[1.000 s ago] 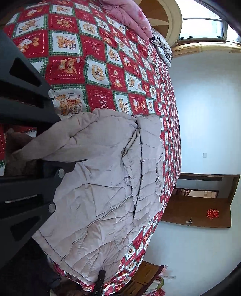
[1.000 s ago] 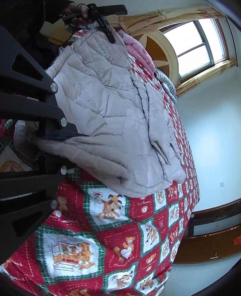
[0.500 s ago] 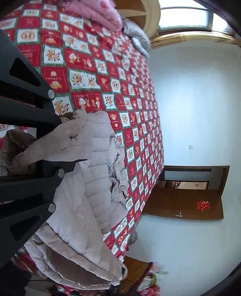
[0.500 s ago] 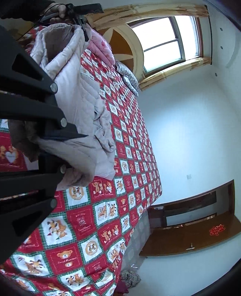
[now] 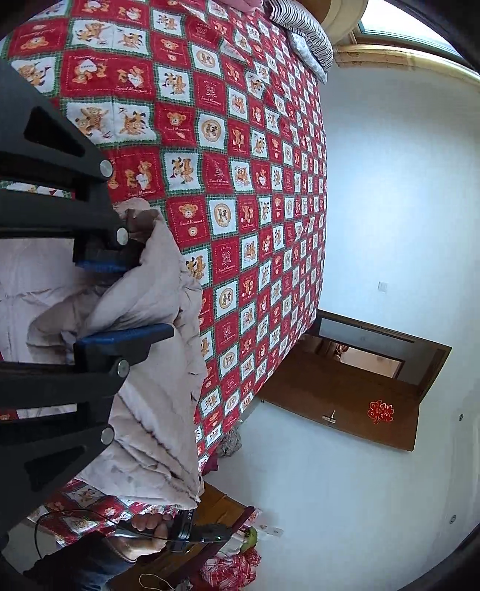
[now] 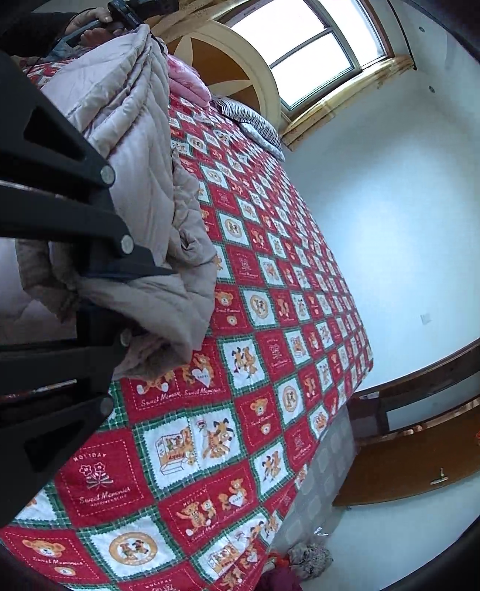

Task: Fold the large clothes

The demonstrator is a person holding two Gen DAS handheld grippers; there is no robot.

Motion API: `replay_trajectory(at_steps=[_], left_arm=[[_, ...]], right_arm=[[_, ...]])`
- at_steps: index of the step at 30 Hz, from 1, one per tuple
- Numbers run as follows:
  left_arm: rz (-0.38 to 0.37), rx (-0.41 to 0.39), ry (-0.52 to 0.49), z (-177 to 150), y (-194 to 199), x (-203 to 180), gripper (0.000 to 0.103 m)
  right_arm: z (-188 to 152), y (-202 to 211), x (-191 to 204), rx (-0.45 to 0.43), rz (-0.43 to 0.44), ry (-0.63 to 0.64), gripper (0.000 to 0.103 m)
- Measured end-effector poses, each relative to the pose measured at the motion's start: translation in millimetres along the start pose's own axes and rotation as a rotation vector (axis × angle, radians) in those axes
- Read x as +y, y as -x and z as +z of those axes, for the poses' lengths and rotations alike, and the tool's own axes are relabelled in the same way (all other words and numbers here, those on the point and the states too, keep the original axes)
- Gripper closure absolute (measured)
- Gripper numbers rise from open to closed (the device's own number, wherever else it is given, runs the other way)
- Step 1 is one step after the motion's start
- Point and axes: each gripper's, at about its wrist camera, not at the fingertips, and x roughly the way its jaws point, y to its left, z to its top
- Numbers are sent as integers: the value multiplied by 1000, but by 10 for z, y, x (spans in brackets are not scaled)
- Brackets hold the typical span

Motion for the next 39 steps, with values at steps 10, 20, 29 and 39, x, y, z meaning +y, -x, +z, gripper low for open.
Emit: replay_trajectory(at_steps=[10,20,29,39], left_arm=[[-25,15,103,4,-329,403,76],[192,96,60,-288,-785,476,76],[74,85,98,-341,-726,673,75],[99,-48,264,-376,-249,1054,9]], right_arm=[[171,-705,-105,75,-63,-41,92],[242,-1115,92,113,-119,12,92],[250,-1285,-93,164,-131,-17,93],[247,-1470,-4,166,-188,4,91]])
